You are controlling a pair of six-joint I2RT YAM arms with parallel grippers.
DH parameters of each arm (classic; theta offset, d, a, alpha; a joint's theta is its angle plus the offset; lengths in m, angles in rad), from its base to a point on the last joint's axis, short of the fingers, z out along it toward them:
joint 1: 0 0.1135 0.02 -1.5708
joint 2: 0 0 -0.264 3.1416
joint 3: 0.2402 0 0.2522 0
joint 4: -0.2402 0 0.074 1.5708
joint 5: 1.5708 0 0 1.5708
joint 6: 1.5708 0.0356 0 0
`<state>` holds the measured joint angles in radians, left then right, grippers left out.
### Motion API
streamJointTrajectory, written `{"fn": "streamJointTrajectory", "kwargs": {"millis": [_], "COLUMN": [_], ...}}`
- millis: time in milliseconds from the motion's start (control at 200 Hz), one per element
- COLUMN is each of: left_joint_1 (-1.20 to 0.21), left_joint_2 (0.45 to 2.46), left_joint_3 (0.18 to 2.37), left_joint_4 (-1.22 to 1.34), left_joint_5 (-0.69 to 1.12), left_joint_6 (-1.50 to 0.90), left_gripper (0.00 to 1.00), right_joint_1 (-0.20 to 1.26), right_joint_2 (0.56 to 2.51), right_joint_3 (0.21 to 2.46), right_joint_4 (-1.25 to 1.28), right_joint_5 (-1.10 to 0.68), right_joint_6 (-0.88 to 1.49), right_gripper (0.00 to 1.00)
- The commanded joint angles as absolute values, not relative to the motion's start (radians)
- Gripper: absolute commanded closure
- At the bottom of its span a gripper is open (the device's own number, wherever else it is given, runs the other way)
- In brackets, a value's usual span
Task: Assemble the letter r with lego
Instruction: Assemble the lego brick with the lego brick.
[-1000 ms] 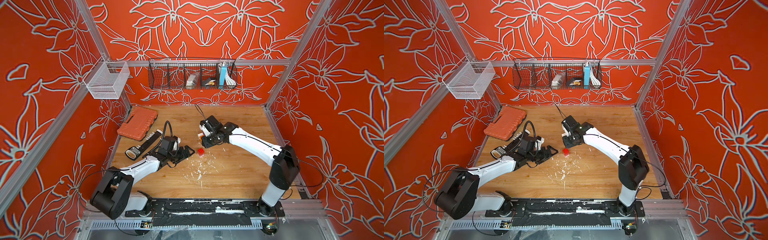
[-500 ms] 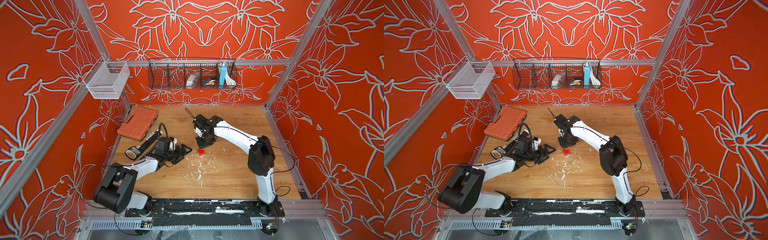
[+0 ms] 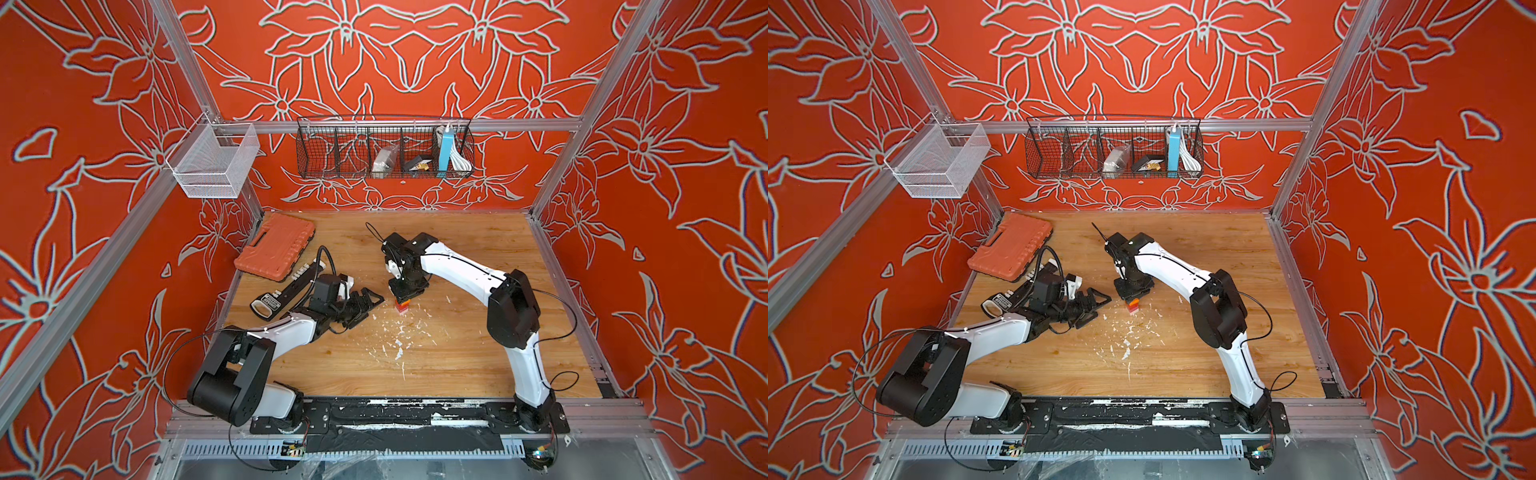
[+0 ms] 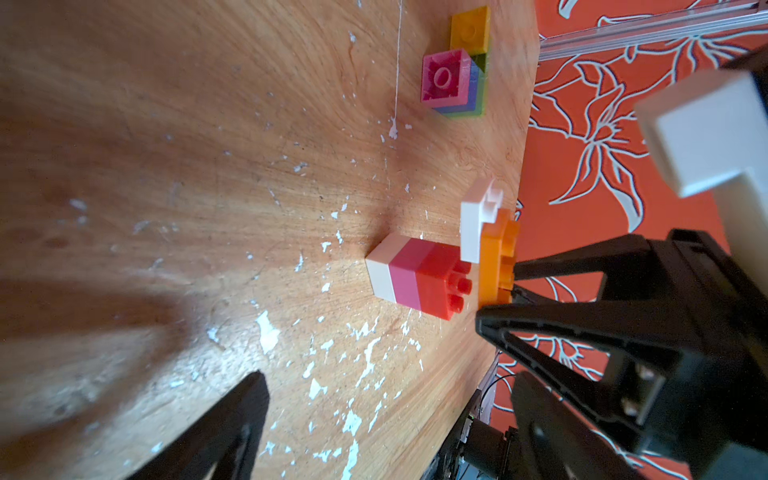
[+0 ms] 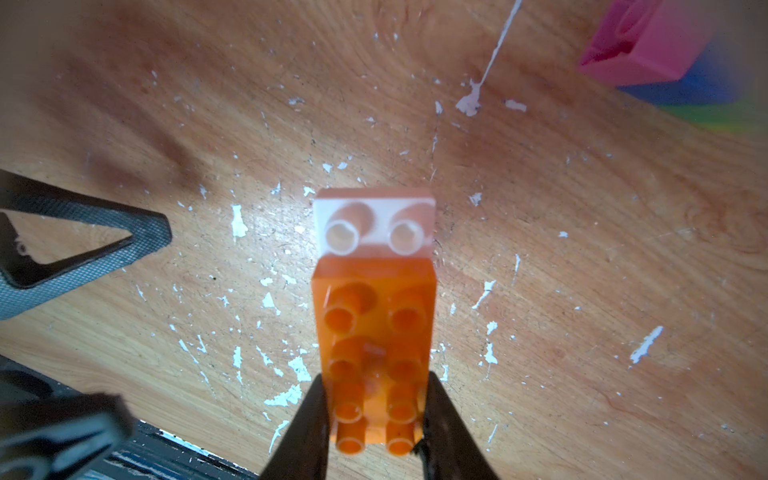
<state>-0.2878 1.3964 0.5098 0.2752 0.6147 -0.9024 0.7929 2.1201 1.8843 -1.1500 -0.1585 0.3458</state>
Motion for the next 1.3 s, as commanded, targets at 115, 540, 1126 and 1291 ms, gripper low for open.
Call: {"fn": "streamJointTrajectory", "kwargs": {"millis": [115, 540, 1126, 1291], "left_joint_1": [-0.283, -0.281, -0.281, -0.281], "left_joint_2": [1.399, 1.39, 1.361, 1.35], "left_joint_3": [0.508, 0.508, 0.503, 0.502], "left_joint_4": [0.295, 0.286, 0.273, 0.267], "left_joint_5": [0.631, 0.632, 0.632, 0.629], "left_joint_6": [-0.899, -0.893, -0.885, -0.884], "left_gripper": [0.08, 0.08, 0.08, 0.08], "right_joint_1": [0.802, 0.802, 0.807, 0.828], "right_joint_2": [2.162, 2.195, 2.278, 2.296], "right_joint_3": [1.919, 1.931, 1.931, 1.914], "right_joint_4": [-1.174, -1.185, -1.193, -1.174], "right_joint_5": [-0.157, -0.115, -0.037, -0.027], "right_joint_6": [0.337, 0.342, 0.373, 0.358], "right_gripper": [1.0, 1.0, 1.0, 1.0]}}
